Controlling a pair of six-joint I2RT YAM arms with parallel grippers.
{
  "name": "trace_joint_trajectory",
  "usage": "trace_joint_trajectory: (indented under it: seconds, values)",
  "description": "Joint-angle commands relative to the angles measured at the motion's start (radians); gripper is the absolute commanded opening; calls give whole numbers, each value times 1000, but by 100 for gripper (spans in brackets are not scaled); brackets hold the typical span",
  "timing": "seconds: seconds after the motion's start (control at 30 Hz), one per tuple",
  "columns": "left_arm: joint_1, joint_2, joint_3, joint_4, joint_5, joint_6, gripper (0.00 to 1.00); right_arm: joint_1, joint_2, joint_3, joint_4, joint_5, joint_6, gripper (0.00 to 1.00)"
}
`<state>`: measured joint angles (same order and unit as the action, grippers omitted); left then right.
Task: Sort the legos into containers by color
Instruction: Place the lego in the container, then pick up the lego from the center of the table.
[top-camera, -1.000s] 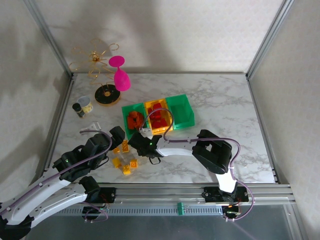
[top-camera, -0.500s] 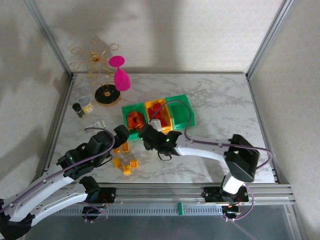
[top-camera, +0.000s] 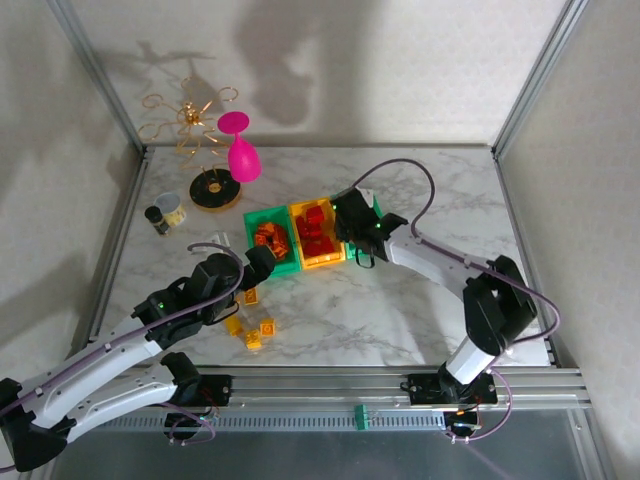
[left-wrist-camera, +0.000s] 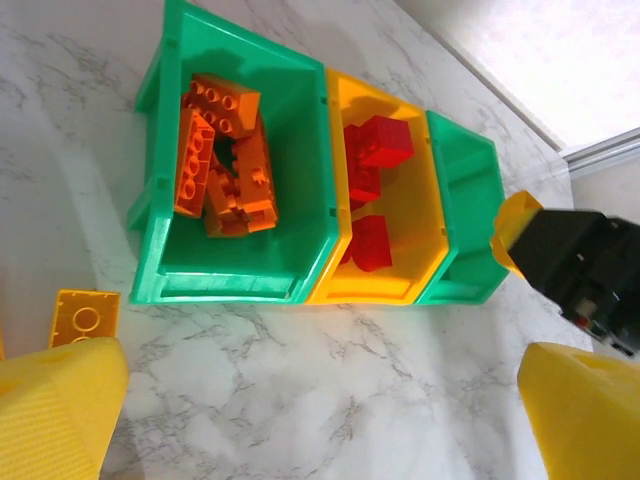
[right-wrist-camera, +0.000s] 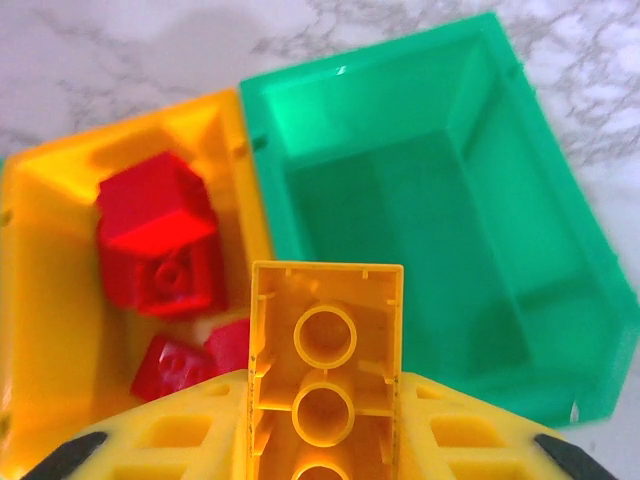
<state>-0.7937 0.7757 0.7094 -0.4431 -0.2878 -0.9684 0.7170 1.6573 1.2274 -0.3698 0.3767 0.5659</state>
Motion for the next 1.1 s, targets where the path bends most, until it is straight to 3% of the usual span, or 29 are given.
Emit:
trace_joint_trajectory:
  seconds: [0.0,0.17,0.23,0.33,0.5,0.87,1.07]
  values:
    - [9,-4,0,32,-6,14,100,-71,79,64,22,-8,-50,32]
    - [11,6,-4,34,-23,17,100,-139,198,142,49,-66,-103,33]
    - [11,11,-3,29,-30,16,100,-140,225,171,41,-60,-121,38]
    - [11,12,-1,26,-35,19,100,-140,212,169,60,-70,-139,51]
    - [11,8,-7,21,-40,11,100,-128,136,130,52,-59,-146,58]
    - [13,-57,-7,-125,-89,-40,100,105,-81,-81,47,-133,-149,68]
    - [14,-141,3,-215,-149,-38,100,276,-94,-164,175,-196,-137,72]
